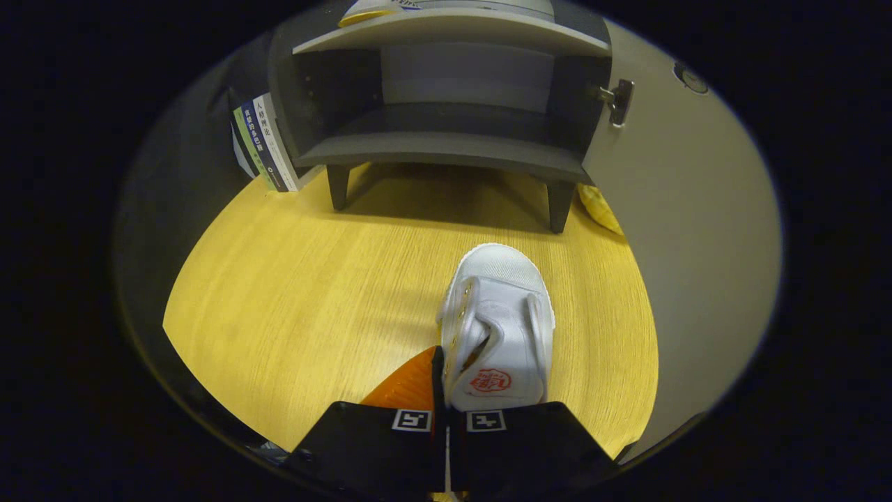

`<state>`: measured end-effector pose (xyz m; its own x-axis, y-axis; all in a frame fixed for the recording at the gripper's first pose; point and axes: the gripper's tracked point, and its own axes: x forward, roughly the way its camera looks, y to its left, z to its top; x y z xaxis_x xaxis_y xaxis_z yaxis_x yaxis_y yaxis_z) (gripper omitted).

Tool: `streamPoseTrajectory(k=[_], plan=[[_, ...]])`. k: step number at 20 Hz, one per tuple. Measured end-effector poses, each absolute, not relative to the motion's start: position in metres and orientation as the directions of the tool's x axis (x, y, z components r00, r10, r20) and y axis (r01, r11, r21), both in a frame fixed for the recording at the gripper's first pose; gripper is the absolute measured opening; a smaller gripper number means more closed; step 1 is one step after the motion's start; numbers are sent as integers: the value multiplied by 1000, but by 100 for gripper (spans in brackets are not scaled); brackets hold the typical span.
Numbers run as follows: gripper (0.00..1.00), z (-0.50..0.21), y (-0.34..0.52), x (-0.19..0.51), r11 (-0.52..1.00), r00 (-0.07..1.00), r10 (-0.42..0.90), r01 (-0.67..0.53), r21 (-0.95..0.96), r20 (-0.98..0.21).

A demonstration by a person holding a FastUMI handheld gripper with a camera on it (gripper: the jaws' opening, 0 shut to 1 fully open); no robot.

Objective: Open the shoe cabinet door, grab the shoes and put them into the shoe cabinet, then close the shoe cabinet door.

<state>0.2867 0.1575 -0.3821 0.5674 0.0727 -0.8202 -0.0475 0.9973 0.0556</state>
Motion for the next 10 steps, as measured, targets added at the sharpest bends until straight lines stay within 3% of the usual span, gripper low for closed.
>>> streamPoseTrajectory(k=[10], plan=[[4, -195, 185, 299, 995, 780, 103, -73, 74, -618]])
